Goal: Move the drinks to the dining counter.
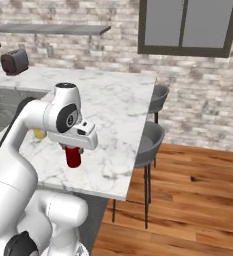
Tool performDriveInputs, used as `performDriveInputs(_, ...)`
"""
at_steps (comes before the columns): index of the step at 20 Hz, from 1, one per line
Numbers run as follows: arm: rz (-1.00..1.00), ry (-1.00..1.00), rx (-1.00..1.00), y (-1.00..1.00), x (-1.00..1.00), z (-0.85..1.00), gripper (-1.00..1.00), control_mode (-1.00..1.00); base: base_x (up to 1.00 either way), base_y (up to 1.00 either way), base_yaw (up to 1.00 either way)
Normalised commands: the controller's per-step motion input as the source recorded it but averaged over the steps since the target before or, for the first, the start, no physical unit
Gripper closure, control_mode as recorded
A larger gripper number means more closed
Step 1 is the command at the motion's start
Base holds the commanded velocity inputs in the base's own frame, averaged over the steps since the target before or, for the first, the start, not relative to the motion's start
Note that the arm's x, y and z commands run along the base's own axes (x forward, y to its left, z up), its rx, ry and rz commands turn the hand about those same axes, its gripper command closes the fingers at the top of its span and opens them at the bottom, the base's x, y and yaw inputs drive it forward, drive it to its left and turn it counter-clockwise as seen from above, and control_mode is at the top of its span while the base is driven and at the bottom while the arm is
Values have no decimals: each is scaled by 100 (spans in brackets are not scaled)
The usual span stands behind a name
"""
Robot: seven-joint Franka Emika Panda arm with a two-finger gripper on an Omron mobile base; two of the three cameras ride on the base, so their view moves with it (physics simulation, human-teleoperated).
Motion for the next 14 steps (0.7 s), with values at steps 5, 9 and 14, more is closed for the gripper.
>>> performDriveInputs(5,0,0,0,0,0,0,100,100,59,0,10)
performDriveInputs(9,0,0,0,0,0,0,100,100,54,-1,5)
performDriveInputs(14,0,0,0,0,10,-2,100,-100,37,0,1)
